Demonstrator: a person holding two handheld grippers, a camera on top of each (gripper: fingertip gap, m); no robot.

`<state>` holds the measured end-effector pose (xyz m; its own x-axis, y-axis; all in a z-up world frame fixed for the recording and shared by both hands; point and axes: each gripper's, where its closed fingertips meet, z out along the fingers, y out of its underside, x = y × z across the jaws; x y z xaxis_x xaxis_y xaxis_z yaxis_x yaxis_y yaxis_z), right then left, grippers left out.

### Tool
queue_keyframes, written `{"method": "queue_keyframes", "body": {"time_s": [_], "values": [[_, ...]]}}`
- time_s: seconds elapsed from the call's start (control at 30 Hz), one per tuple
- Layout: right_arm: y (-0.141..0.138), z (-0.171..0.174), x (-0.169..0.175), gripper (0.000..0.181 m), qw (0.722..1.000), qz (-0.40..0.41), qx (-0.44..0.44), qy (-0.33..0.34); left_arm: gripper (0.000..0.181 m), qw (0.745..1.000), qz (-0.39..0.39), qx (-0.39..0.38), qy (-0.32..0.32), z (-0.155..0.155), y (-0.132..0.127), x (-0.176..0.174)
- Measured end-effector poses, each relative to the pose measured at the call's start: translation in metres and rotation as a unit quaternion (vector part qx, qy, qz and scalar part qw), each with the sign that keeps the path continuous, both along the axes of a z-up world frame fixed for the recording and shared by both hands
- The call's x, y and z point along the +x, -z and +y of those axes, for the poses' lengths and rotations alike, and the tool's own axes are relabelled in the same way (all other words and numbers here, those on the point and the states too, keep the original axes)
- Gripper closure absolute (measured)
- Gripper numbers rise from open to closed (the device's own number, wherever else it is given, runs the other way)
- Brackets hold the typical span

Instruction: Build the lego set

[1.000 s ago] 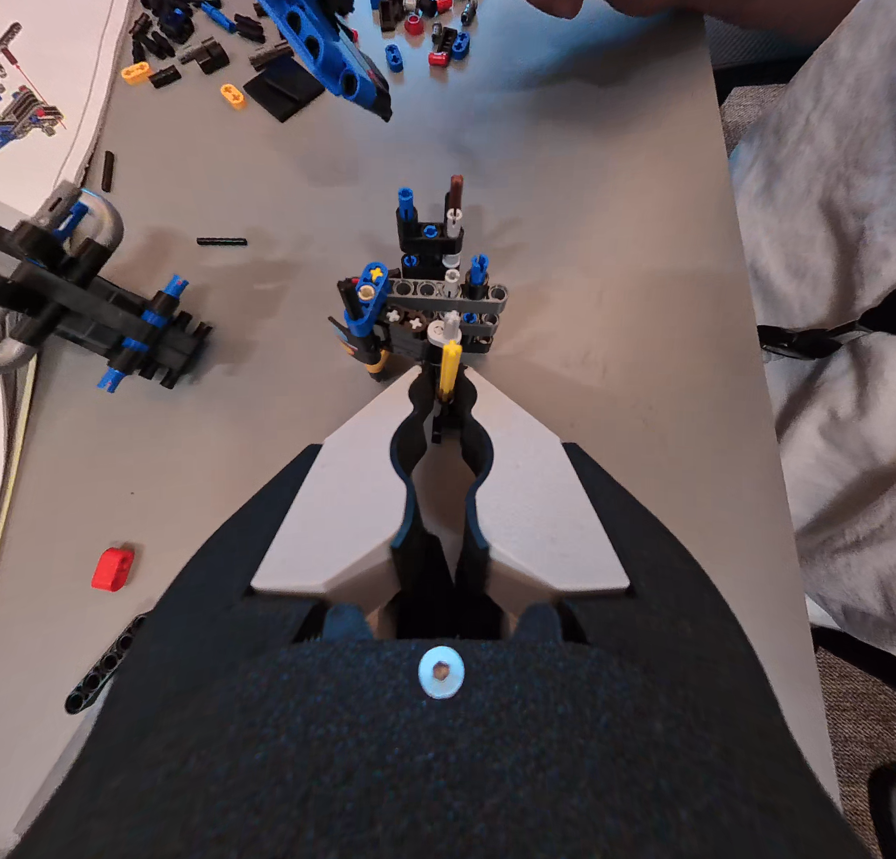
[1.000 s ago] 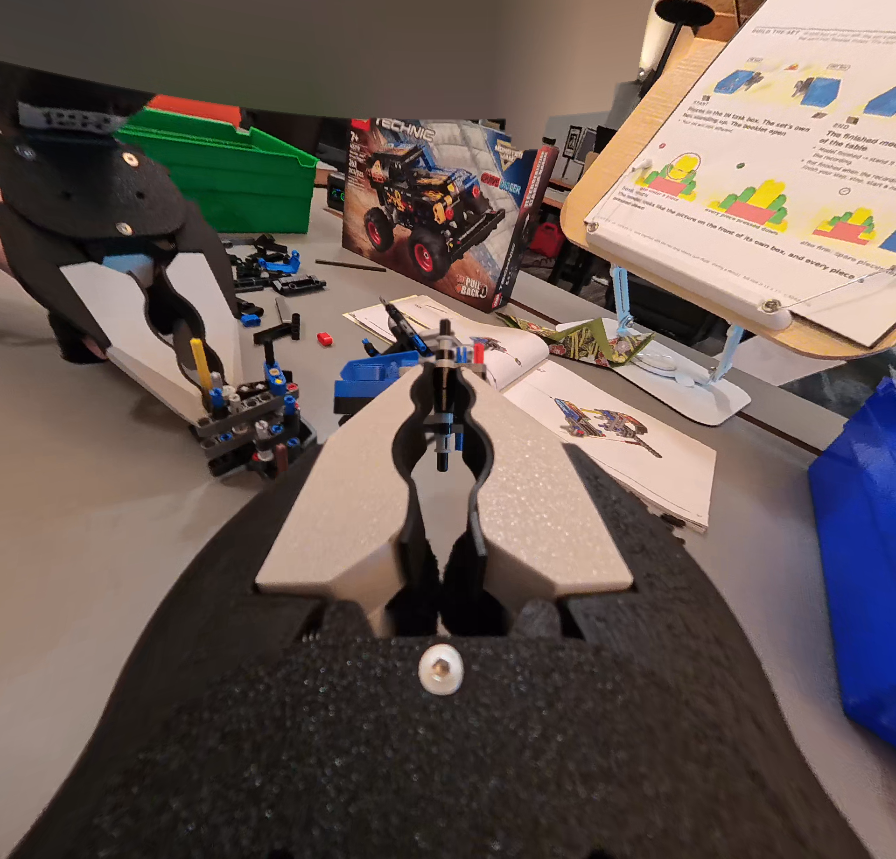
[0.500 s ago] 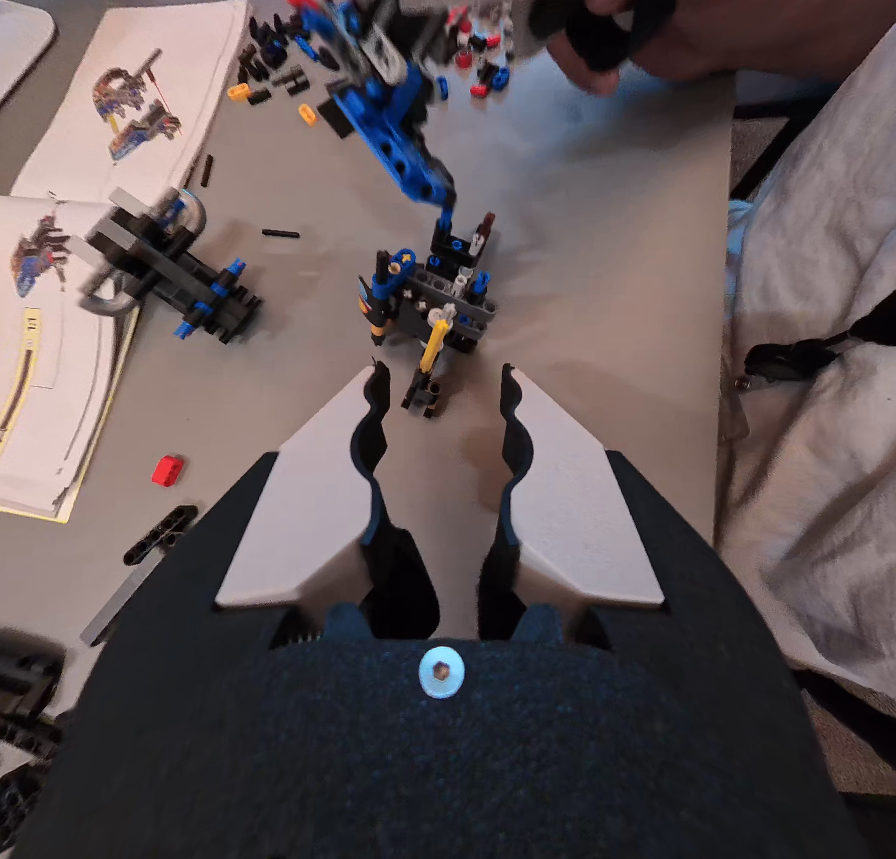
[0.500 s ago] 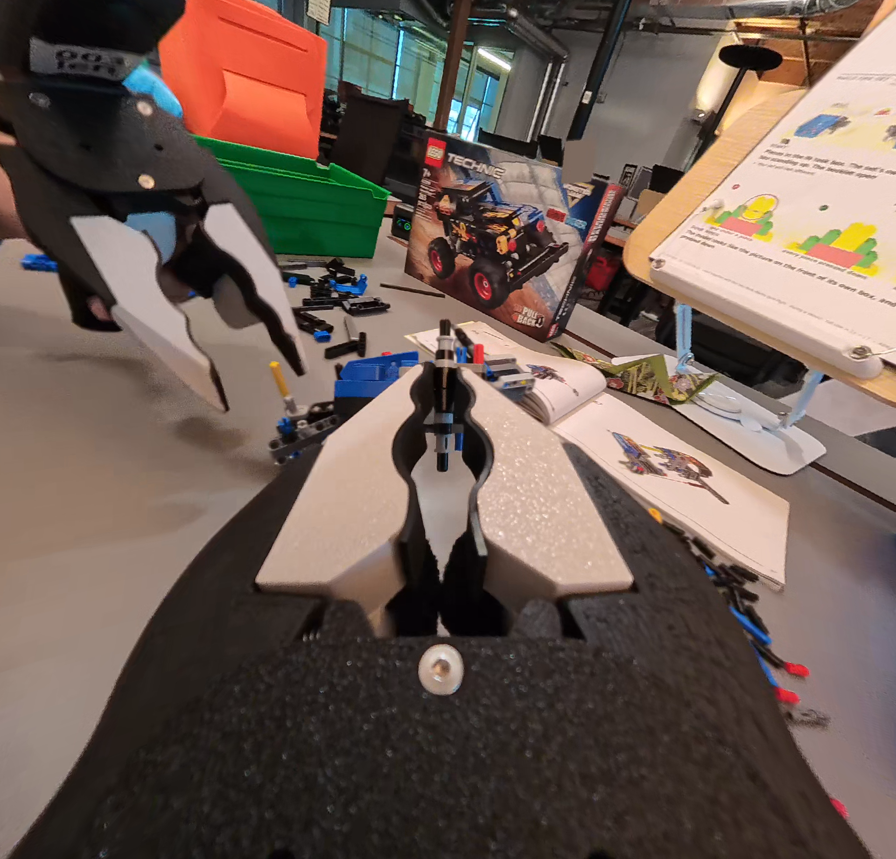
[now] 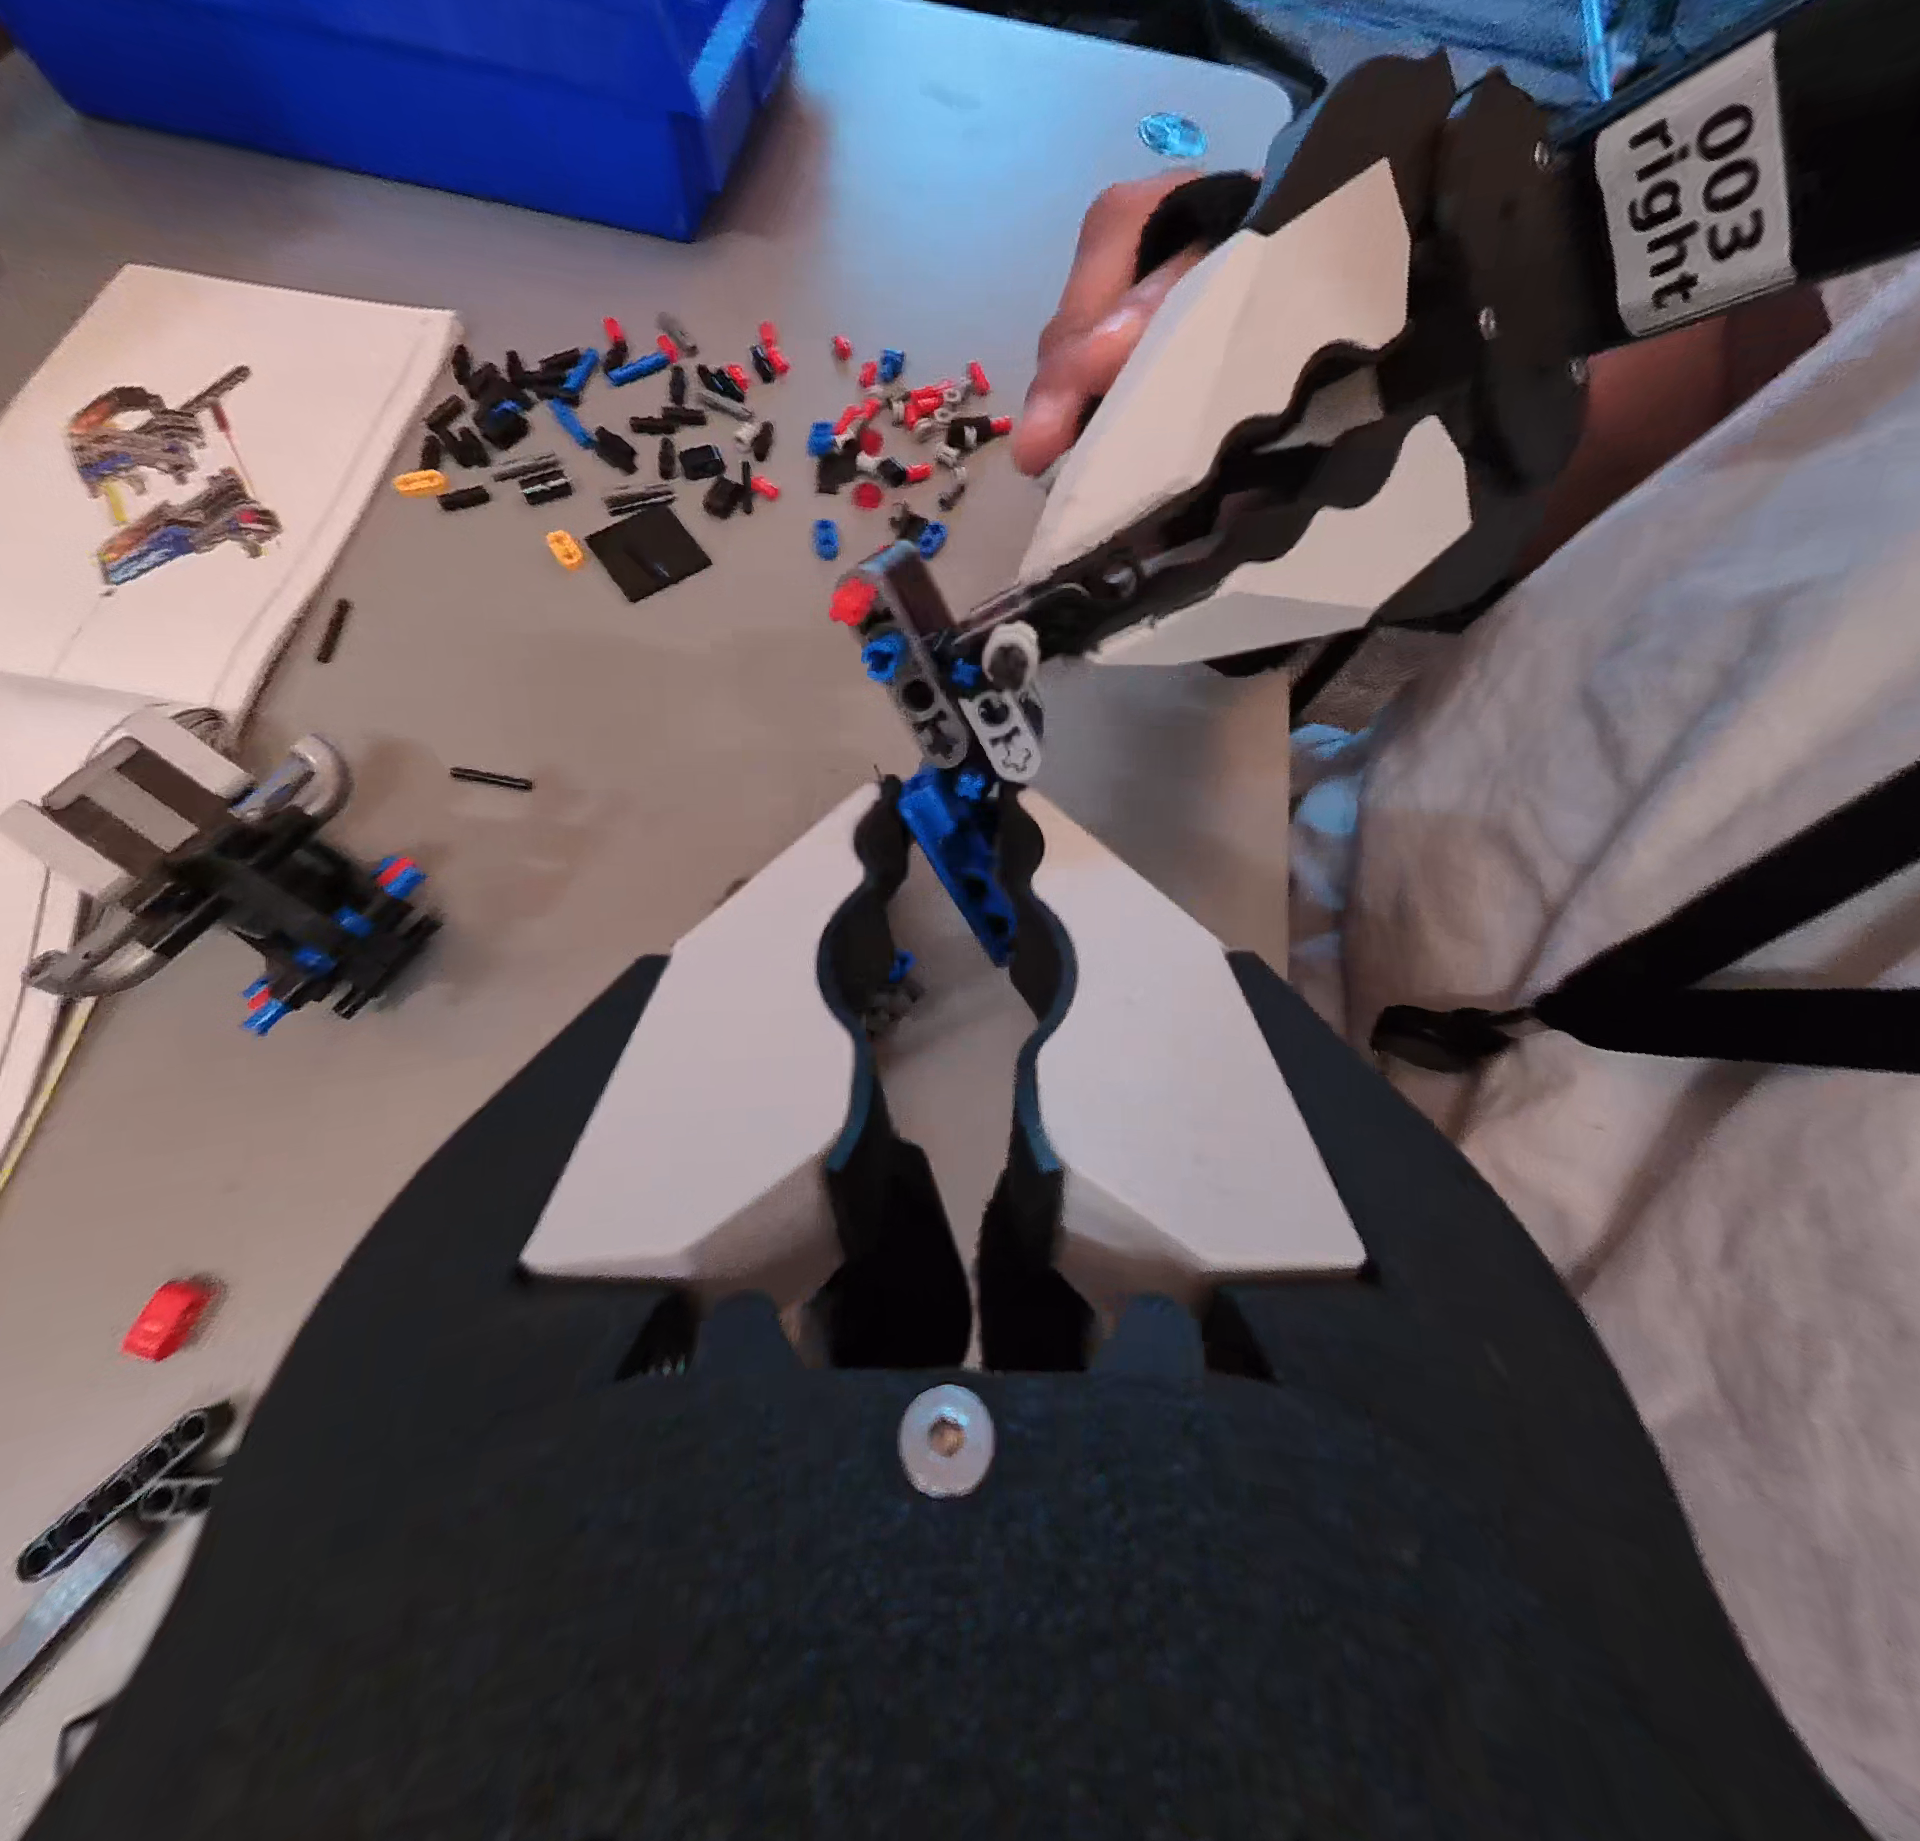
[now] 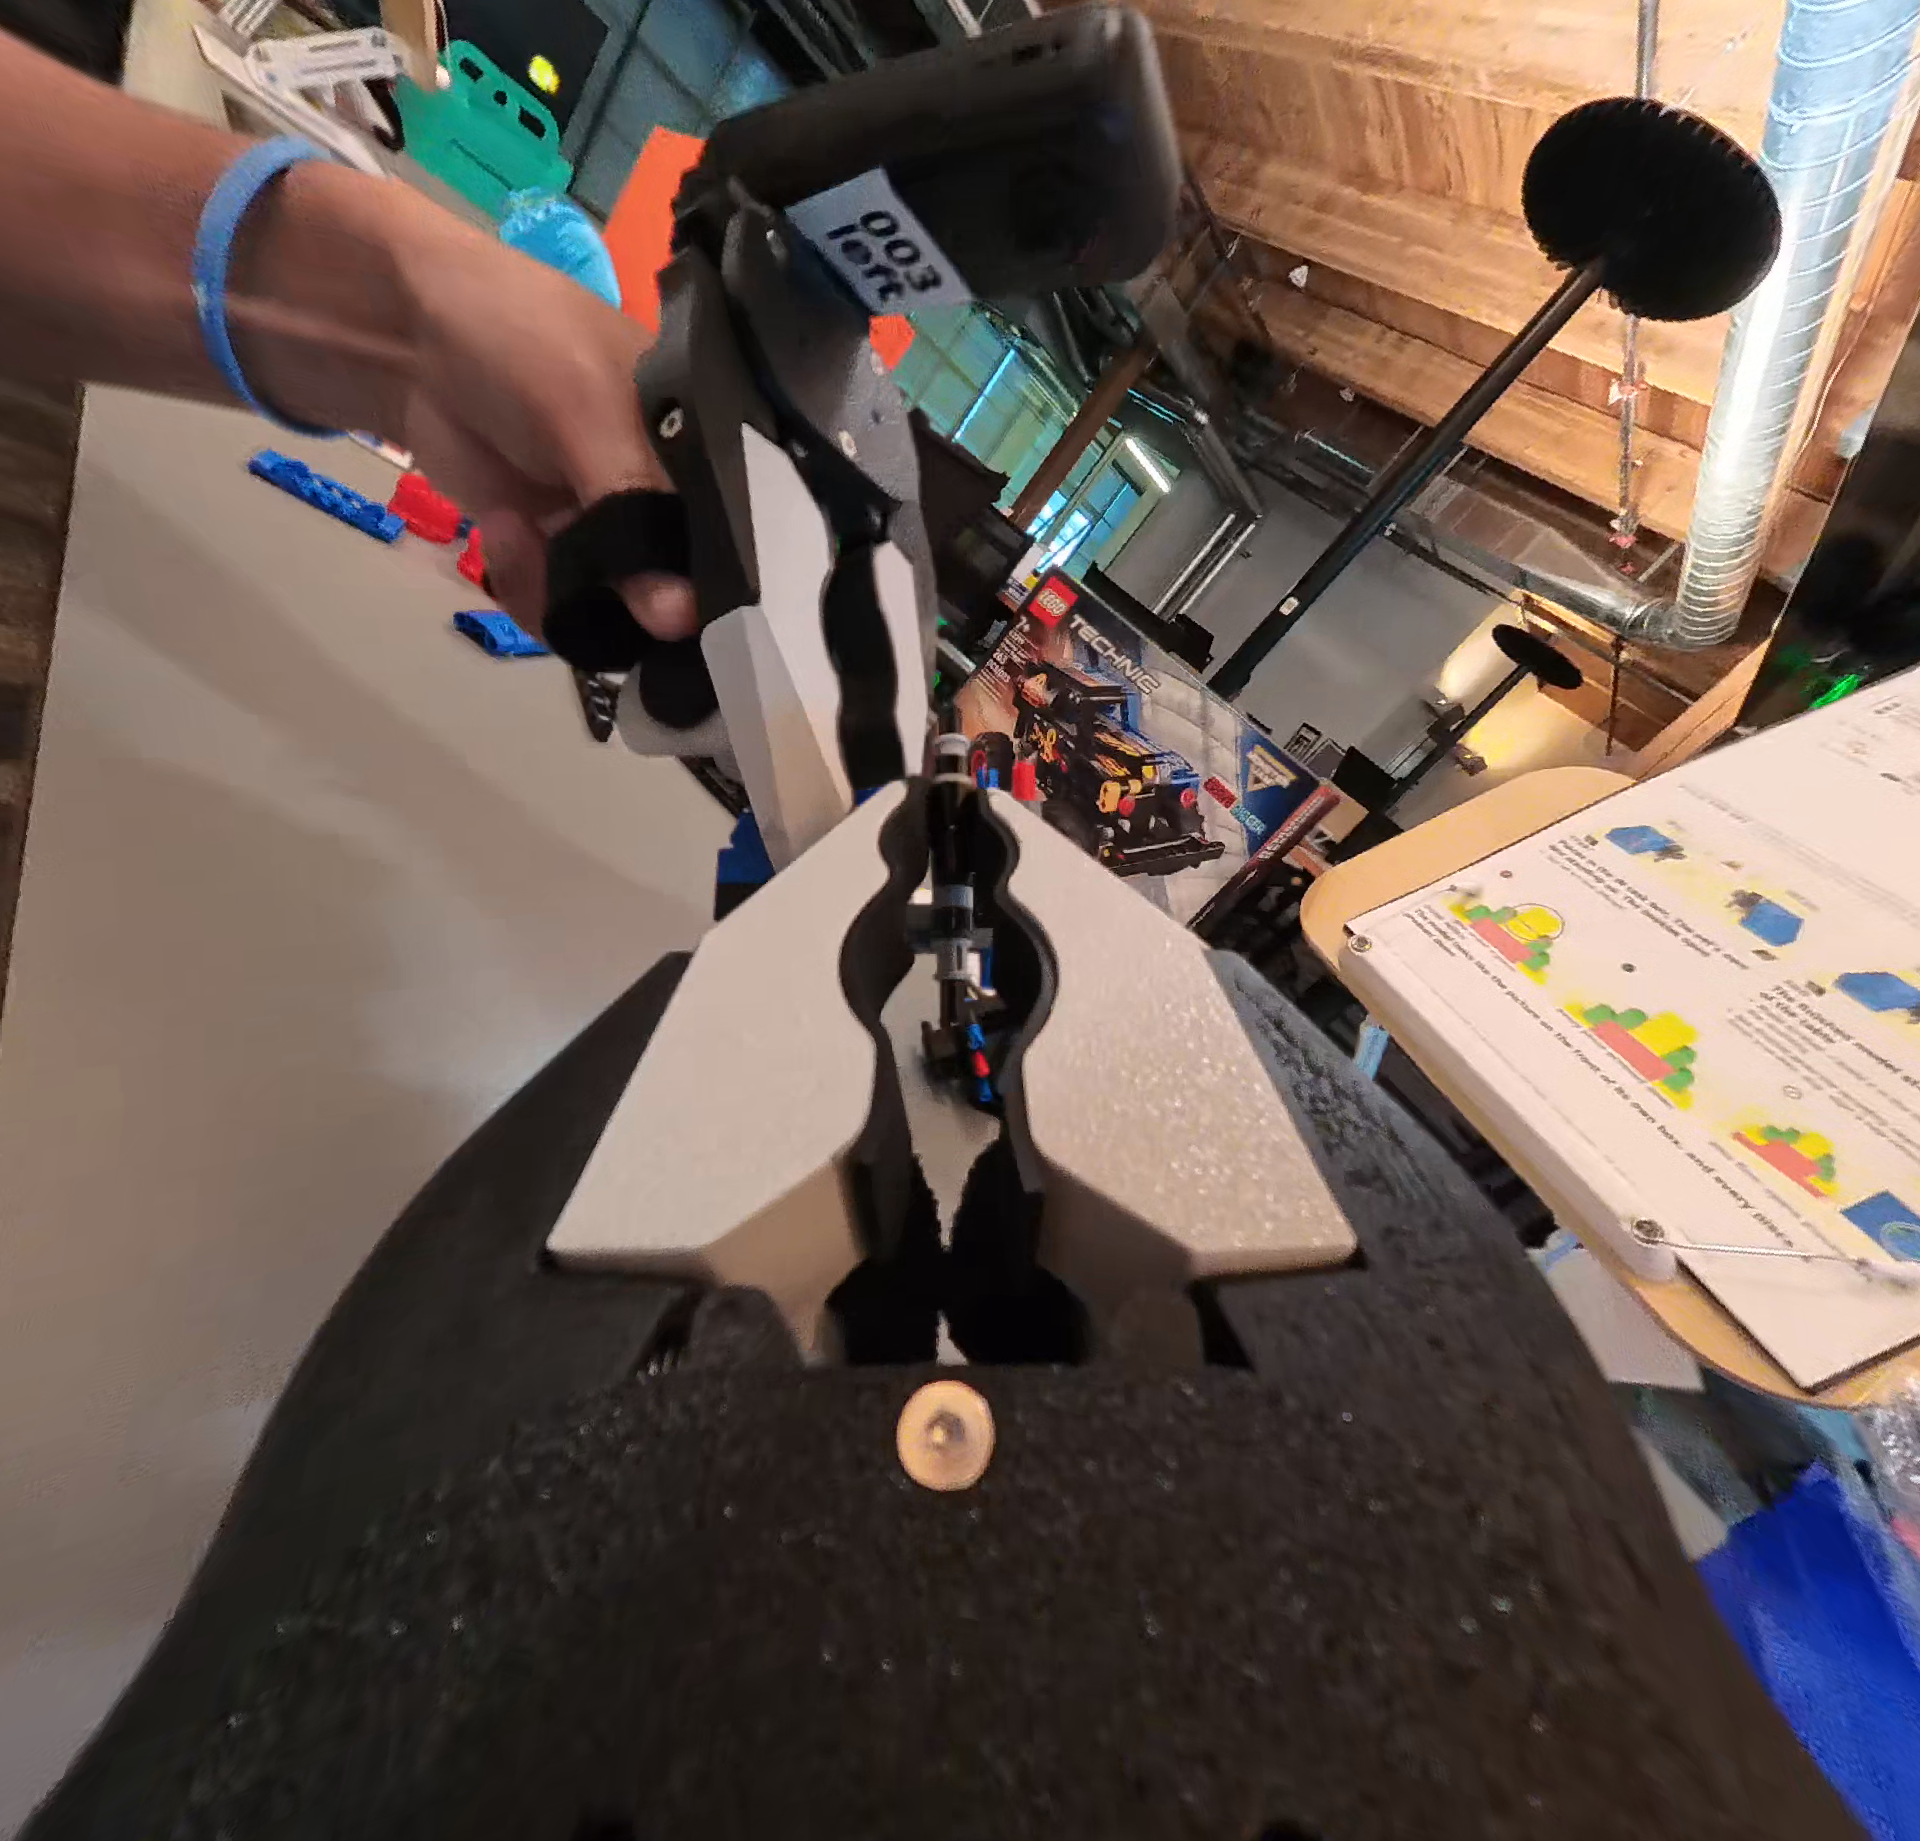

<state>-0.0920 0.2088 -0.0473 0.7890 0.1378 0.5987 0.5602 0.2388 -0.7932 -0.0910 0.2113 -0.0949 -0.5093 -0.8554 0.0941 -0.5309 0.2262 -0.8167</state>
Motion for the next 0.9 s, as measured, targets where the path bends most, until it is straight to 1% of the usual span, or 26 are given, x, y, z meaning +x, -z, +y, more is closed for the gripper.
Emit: {"method": "queue_keyframes", "body": {"time_s": [0.07,0.1,0.17,0.23,0.27,0.3,0.37,0.43,0.57,0.67,0.73,0.8,0.9], "values": [[0.002,-0.001,-0.001,0.167,0.999,0.038,-0.025,-0.020,0.169,1.000,-0.015,0.007,-0.004,0.001,0.000,0.002],[0.005,-0.003,-0.004,0.163,0.996,0.066,-0.054,-0.040,0.171,0.999,-0.023,0.019,-0.012,0.006,0.001,0.002],[0.002,-0.013,-0.008,0.152,0.979,0.143,-0.109,-0.100,0.171,0.997,-0.040,0.053,-0.042,0.023,0.000,-0.001],[0.003,-0.019,0.004,0.153,0.960,0.189,-0.161,-0.130,0.171,0.993,-0.059,0.083,-0.065,0.041,-0.004,-0.010],[0.011,-0.018,0.014,0.151,0.952,0.193,-0.197,-0.133,0.172,0.990,-0.073,0.101,-0.068,0.047,-0.007,-0.016],[0.024,-0.013,0.026,0.147,0.948,0.183,-0.231,-0.120,0.171,0.987,-0.084,0.121,-0.070,0.051,-0.008,-0.023],[0.055,-0.002,0.043,0.136,0.941,0.142,-0.292,-0.098,0.171,0.982,-0.083,0.154,-0.076,0.058,-0.004,-0.035],[0.080,0.006,0.039,0.128,0.928,0.105,-0.338,-0.118,0.171,0.978,-0.082,0.169,-0.088,0.062,0.000,-0.042],[0.117,0.018,0.026,0.130,0.907,0.043,-0.399,-0.130,0.171,0.978,-0.065,0.164,-0.112,0.066,0.013,-0.056],[0.129,0.021,0.019,0.131,0.887,0.042,-0.439,-0.141,0.170,0.979,-0.037,0.162,-0.120,0.067,0.030,-0.067],[0.133,0.021,0.016,0.132,0.873,0.061,-0.459,-0.151,0.171,0.974,-0.018,0.183,-0.131,0.074,0.045,-0.071],[0.133,0.021,0.012,0.130,0.858,0.091,-0.476,-0.168,0.171,0.969,-0.007,0.205,-0.141,0.083,0.054,-0.073],[0.126,0.015,0.015,0.135,0.824,0.146,-0.506,-0.209,0.171,0.968,-0.001,0.209,-0.138,0.092,0.059,-0.074]]}}
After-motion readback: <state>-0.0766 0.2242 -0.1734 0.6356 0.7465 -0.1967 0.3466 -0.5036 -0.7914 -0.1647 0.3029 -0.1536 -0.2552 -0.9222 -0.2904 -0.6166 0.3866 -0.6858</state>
